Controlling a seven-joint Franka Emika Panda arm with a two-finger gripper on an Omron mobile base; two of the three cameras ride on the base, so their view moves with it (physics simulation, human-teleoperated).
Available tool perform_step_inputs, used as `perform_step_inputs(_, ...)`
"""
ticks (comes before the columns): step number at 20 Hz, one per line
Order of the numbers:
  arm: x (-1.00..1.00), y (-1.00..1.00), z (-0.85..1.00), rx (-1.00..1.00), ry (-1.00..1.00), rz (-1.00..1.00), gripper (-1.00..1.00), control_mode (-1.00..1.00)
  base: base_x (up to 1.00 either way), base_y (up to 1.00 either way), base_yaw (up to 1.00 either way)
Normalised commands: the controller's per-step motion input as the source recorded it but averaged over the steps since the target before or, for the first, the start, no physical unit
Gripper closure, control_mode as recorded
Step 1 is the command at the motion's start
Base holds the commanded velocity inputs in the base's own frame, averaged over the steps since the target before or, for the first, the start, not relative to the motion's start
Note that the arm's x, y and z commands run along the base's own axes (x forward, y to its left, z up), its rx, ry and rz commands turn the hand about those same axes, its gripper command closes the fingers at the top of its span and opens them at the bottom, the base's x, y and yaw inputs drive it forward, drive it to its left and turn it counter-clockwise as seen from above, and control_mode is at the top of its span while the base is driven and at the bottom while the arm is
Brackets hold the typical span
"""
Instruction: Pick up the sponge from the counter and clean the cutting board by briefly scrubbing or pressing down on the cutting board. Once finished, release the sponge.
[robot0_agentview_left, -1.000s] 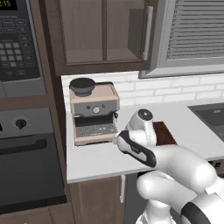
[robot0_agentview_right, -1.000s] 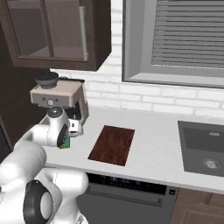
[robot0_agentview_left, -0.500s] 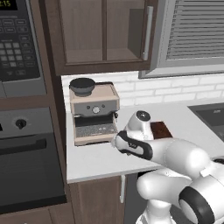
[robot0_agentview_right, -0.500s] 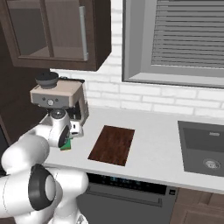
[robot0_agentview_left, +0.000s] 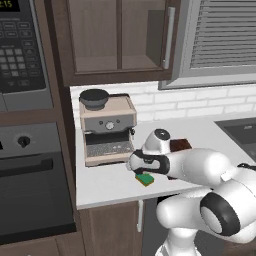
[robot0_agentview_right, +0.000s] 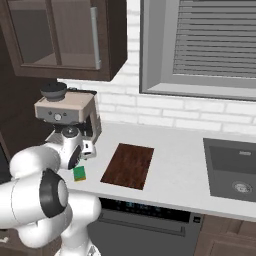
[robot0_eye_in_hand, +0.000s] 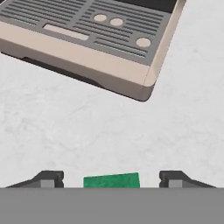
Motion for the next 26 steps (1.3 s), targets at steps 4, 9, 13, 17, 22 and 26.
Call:
perform_step_inputs(4,0.12,0.0,0.0,0.0,0.0,0.05,-1.0,-1.0,0.0,0.0,0.0)
perform_step_inputs(9,-0.06,0.0,0.25,0.0,-0.01,0.01,-1.0,-1.0,0.0,0.0,0.0)
perform_step_inputs(13,-0.24,-0.01,0.34,0.0,-0.03,0.0,-1.0,-1.0,0.0,0.0,0.0)
perform_step_inputs(17,-0.22,-0.14,0.46,0.01,0.0,0.0,-1.0,-1.0,0.0,0.0,0.0)
perform_step_inputs(22,-0.46,-0.3,0.42,0.03,-0.04,0.0,-1.0,-1.0,0.0,0.0,0.0)
perform_step_inputs(26,-0.57,-0.13,0.29,0.01,-0.14,0.0,-1.0,-1.0,0.0,0.0,0.0)
